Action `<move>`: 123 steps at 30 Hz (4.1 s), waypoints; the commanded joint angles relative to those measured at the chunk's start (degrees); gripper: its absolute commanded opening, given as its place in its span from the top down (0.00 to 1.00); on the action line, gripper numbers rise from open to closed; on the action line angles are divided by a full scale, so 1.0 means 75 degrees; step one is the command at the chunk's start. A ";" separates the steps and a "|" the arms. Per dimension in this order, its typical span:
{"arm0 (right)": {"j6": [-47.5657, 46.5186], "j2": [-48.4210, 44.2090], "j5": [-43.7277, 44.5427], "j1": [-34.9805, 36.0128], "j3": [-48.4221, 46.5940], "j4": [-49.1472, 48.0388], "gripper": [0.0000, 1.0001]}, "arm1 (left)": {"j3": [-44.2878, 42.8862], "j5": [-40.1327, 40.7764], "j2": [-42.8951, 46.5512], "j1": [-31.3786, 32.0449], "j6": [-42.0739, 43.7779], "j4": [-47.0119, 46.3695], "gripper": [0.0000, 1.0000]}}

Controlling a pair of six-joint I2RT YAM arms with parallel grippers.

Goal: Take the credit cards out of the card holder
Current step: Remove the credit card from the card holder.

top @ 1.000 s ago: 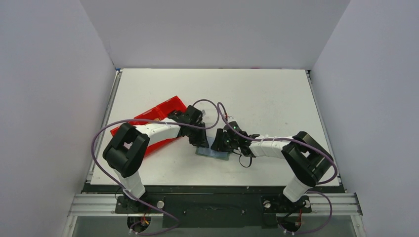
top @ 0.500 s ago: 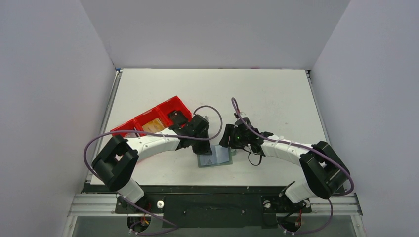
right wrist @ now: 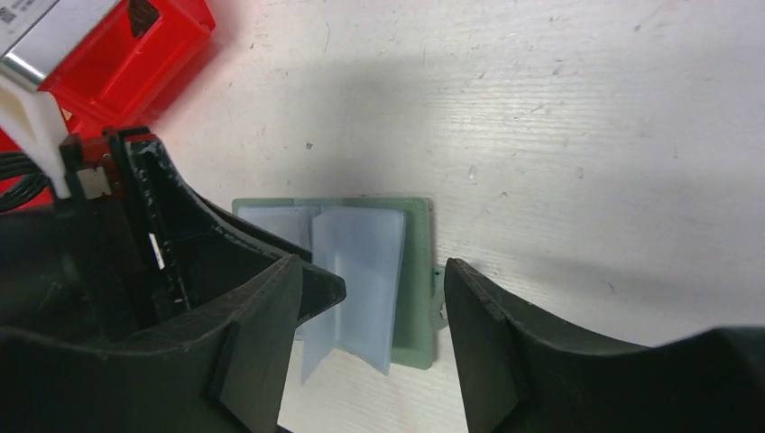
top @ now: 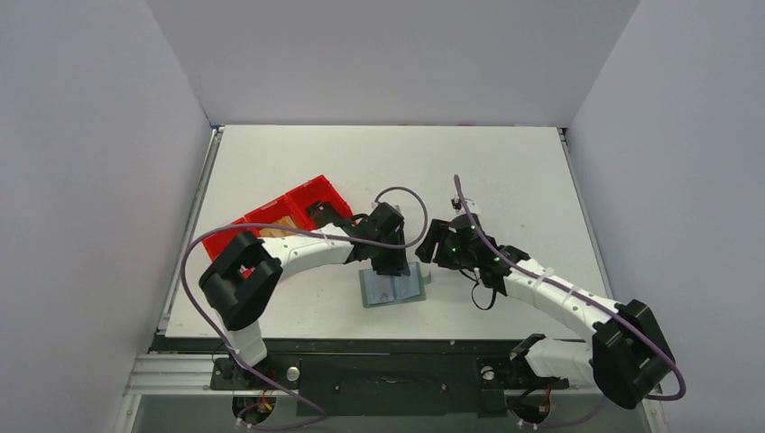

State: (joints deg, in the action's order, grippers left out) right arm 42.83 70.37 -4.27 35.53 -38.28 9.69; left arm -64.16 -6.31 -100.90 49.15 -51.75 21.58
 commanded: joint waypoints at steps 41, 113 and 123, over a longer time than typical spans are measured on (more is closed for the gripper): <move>0.0175 0.3090 0.2201 0.3122 -0.2644 0.1361 0.45 | 0.2161 0.0140 0.3235 -0.2102 0.0677 0.0226 0.50; 0.0826 0.4085 -0.0306 0.1882 -0.0513 -0.1404 1.00 | 0.2658 -0.1210 0.2389 -0.1636 0.0348 -0.0860 0.51; 0.0998 0.3789 -0.0805 0.1698 -0.0158 -0.2147 0.86 | 0.2772 -0.0977 0.1984 -0.1538 0.0337 -0.1040 0.62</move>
State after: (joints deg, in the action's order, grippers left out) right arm 50.59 97.30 -9.10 48.34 -42.85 -9.39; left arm -43.66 -14.63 -85.21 37.06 -49.08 16.43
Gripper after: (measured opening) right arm 0.111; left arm 0.399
